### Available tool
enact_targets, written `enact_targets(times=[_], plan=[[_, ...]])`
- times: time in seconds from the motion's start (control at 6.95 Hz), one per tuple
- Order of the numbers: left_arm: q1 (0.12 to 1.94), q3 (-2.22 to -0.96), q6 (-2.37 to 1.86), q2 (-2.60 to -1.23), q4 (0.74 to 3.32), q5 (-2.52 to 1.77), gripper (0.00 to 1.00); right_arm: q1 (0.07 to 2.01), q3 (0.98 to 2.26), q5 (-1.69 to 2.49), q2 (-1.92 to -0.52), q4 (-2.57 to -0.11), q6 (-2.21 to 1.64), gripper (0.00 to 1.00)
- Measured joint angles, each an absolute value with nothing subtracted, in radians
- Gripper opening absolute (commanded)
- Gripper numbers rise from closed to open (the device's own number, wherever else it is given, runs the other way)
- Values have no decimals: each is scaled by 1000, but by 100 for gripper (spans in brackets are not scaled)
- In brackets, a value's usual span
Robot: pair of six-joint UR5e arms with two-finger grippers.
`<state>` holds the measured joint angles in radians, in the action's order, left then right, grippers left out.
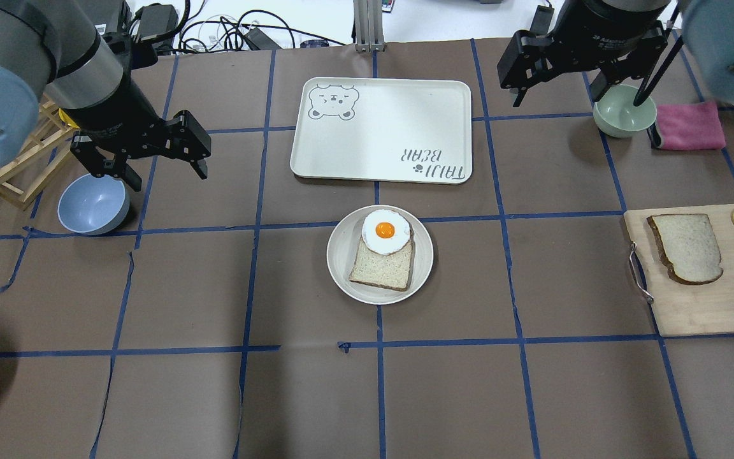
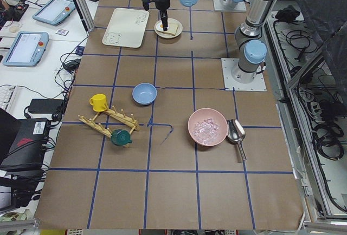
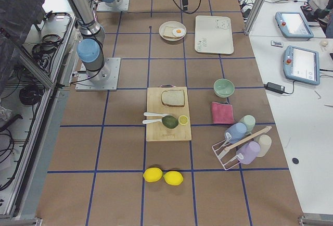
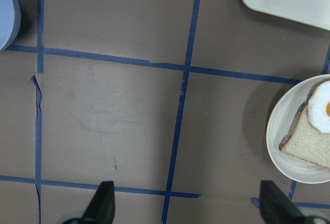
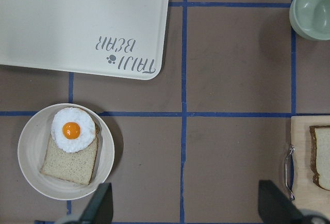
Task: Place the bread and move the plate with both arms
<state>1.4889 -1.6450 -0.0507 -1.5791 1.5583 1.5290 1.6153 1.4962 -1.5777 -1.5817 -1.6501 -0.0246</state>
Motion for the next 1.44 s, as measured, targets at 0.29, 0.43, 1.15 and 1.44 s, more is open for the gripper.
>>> enact_targets(times=[0.29,0.43,1.15,1.44], plan=[[1486,-1644,-14,-1574,1581,1539,100,1615,1495,-1578,-1582,-1650,-25,100],[1486,-1644,-1,-1578,1585,1549,100,1615,1495,-1579,-1582,-1649,-25,100],[1479,-1630,10,-1569,1577,1586,100,1615,1499,-1572,-1581,-1649,-26,100],[1470,-1624,17,-1572,1580,1586,100,1615,1499,-1573,-1580,-1644,-26,100]])
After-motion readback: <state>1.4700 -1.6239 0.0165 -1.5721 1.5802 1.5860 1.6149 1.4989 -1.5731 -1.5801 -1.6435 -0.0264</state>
